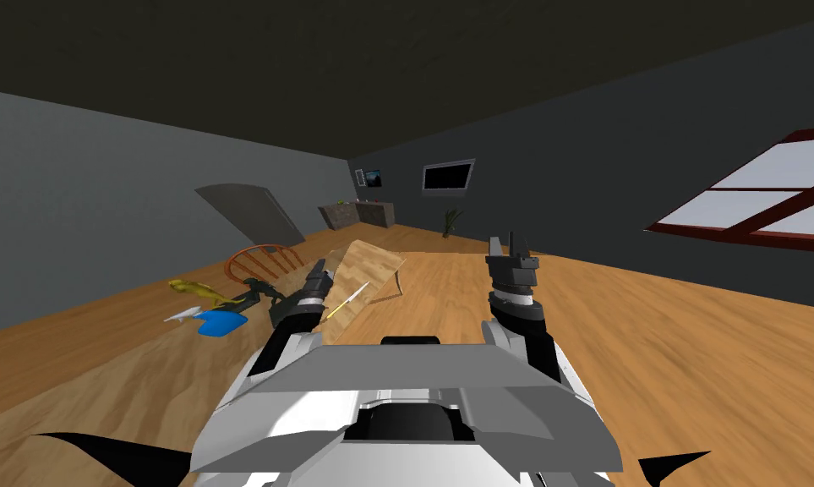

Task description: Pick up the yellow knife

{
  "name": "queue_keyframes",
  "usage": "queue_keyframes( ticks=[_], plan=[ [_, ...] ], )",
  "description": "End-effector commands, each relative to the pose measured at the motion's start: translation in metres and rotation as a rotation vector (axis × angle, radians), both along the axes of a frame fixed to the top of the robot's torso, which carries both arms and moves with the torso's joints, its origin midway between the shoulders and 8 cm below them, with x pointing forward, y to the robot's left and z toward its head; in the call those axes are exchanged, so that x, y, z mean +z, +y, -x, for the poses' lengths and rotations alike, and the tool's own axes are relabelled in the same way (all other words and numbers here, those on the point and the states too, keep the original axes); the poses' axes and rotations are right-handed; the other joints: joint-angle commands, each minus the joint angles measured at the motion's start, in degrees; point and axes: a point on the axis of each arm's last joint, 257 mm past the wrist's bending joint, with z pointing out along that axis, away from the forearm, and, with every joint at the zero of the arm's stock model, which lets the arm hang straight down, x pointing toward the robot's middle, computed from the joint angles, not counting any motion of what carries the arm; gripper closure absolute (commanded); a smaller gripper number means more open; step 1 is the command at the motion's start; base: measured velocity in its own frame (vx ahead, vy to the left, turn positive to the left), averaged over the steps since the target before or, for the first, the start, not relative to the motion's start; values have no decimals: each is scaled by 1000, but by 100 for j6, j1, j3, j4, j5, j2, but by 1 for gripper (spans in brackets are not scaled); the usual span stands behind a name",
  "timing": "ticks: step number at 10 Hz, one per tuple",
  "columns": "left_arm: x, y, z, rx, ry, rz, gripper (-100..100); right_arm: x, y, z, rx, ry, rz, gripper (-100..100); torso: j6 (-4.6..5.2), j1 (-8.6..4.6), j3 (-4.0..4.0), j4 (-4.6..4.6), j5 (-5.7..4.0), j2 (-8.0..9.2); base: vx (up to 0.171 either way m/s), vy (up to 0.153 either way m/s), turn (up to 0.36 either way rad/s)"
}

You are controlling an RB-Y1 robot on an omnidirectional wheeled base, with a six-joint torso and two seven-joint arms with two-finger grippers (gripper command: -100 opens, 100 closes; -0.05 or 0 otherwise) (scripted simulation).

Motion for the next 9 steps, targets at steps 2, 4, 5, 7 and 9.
queue_keyframes(
  ticks=[2, 4, 5, 7, 9],
  plan=[
    [-36, 28, 8, 50, 104, 38, -100, 0, 0, 0, 0, 0, 0, 0, 0, -1, -3, -1, 0, -4, 76, -30, -126],
    [-78, 65, 26, 121, 220, 97, -100, 0, 0, 0, 0, 0, 0, 0, 0, -1, -1, -1, 0, -1, 92, -39, -180],
    [-84, 65, 27, 124, 242, 103, -100, 0, 0, 0, 0, 0, 0, 0, 0, -3, -6, -2, -1, -10, 90, -27, -58],
    [-109, 84, 41, 165, 310, 142, -100, 0, 0, 0, 0, 0, 0, 0, -1, -1, -5, -2, 0, -7, 81, -21, -92],
    [-134, 101, 57, 207, 379, 184, -100, 0, 0, 0, 0, 0, 0, 0, 0, 3, -1, 0, 1, -1, 64, -17, -102]
  ],
)
